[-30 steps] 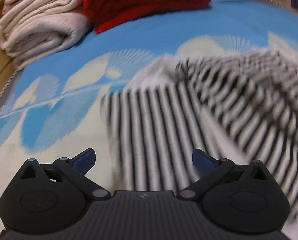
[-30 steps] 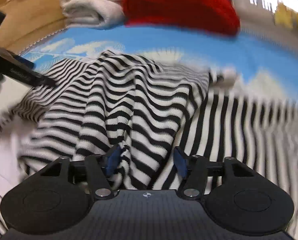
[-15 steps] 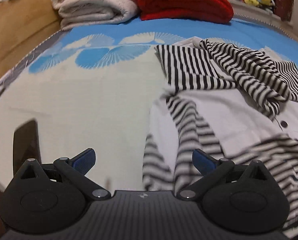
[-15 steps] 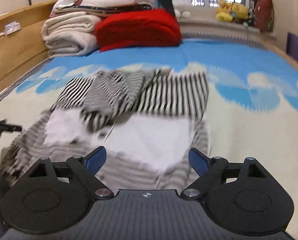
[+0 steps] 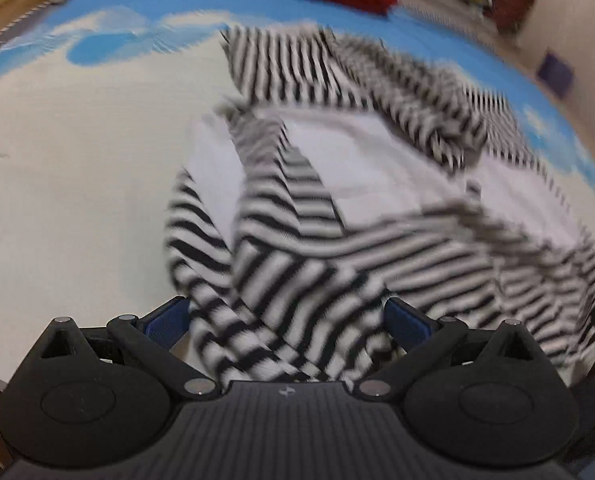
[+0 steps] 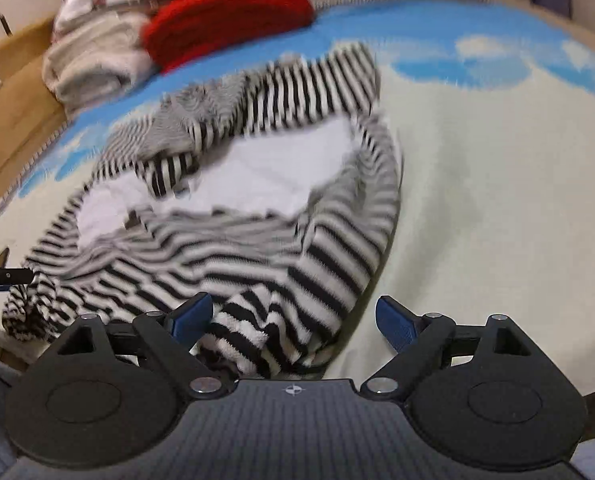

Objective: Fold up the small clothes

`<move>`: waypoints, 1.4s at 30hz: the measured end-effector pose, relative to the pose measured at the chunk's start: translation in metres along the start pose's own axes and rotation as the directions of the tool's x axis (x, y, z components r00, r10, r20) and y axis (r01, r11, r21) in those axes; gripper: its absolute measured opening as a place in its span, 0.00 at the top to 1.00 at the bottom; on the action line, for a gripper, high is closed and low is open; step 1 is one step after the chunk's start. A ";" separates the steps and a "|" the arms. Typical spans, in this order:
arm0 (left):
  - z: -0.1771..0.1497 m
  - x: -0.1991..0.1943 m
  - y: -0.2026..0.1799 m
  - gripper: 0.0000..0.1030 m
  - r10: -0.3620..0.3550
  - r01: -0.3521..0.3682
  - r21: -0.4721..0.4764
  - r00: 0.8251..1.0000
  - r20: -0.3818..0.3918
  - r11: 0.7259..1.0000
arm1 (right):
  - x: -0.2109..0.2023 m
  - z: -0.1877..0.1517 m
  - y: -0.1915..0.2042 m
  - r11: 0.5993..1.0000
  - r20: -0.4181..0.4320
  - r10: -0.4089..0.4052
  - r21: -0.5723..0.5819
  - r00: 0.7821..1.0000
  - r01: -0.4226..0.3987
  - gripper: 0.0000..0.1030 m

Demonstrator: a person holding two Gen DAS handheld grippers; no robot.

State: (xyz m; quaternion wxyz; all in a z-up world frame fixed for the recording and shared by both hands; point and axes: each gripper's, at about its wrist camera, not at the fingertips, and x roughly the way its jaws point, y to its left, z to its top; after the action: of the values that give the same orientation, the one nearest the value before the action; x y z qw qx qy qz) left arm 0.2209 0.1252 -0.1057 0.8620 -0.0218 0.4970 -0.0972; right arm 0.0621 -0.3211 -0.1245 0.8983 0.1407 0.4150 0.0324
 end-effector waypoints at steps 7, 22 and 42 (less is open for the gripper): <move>-0.011 -0.016 -0.018 0.88 -0.019 0.018 0.043 1.000 0.012 0.999 | 0.010 -0.010 0.021 0.987 -0.028 0.009 -0.158 1.000 -0.013 0.82; -0.064 -0.159 -0.018 0.89 -0.190 0.193 -0.038 0.980 0.062 0.980 | -0.148 -0.027 -0.013 0.978 0.102 0.190 0.061 0.976 -0.197 0.91; 0.269 -0.046 0.019 0.00 0.056 -0.005 -0.243 0.977 0.204 0.970 | 0.038 0.276 -0.008 0.973 0.255 -0.090 0.231 0.963 0.030 0.29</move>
State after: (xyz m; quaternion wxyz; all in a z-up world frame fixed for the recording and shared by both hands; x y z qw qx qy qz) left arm 0.4324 0.1367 0.0669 0.9018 -0.1288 0.4121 -0.0202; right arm 0.2946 -0.3843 0.0155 0.9244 0.2317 0.2968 -0.0610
